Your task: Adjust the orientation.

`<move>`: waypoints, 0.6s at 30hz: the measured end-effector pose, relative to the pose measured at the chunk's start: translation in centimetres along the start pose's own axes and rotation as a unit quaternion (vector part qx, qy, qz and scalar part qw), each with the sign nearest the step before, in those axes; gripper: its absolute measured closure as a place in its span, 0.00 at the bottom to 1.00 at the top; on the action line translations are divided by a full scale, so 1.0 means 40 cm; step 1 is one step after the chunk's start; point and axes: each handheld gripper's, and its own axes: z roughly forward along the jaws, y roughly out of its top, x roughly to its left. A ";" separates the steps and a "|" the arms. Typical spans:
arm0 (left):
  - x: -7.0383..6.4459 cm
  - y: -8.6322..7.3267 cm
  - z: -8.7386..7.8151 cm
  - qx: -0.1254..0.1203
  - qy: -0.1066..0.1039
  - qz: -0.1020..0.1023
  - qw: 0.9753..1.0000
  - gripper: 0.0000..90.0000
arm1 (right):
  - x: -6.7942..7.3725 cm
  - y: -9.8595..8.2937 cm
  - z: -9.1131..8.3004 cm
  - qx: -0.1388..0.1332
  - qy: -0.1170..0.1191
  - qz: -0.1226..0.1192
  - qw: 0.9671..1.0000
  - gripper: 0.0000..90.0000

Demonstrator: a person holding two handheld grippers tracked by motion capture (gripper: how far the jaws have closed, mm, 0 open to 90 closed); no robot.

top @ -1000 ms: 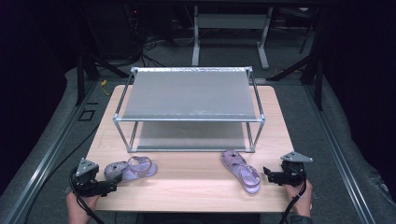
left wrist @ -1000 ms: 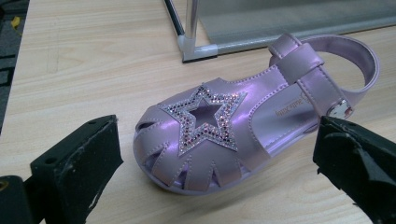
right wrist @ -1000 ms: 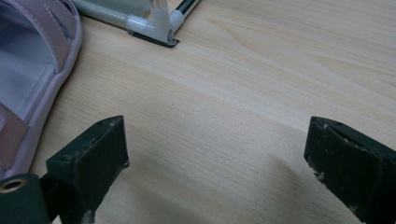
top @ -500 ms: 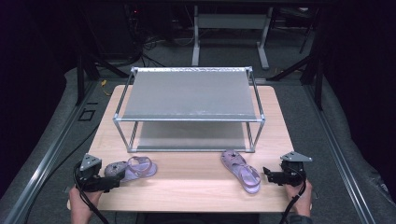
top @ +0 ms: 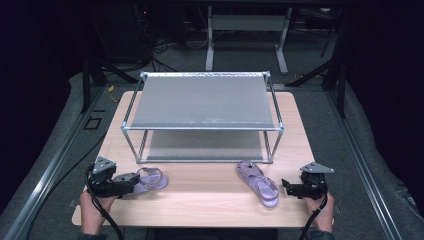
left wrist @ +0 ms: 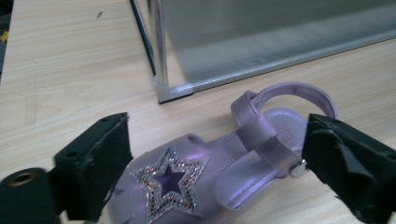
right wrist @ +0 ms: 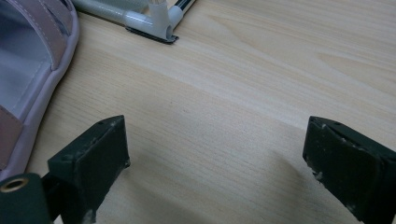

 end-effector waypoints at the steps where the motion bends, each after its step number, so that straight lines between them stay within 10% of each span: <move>1: 0.000 0.003 0.003 0.001 -0.001 0.000 1.000 0.16 | 0.000 0.000 0.000 0.000 0.001 -0.001 1.000 0.07; 18: -0.023 0.019 0.080 0.059 -0.036 0.002 0.998 0.53 | 0.001 0.000 0.001 0.001 -0.001 -0.002 1.000 0.07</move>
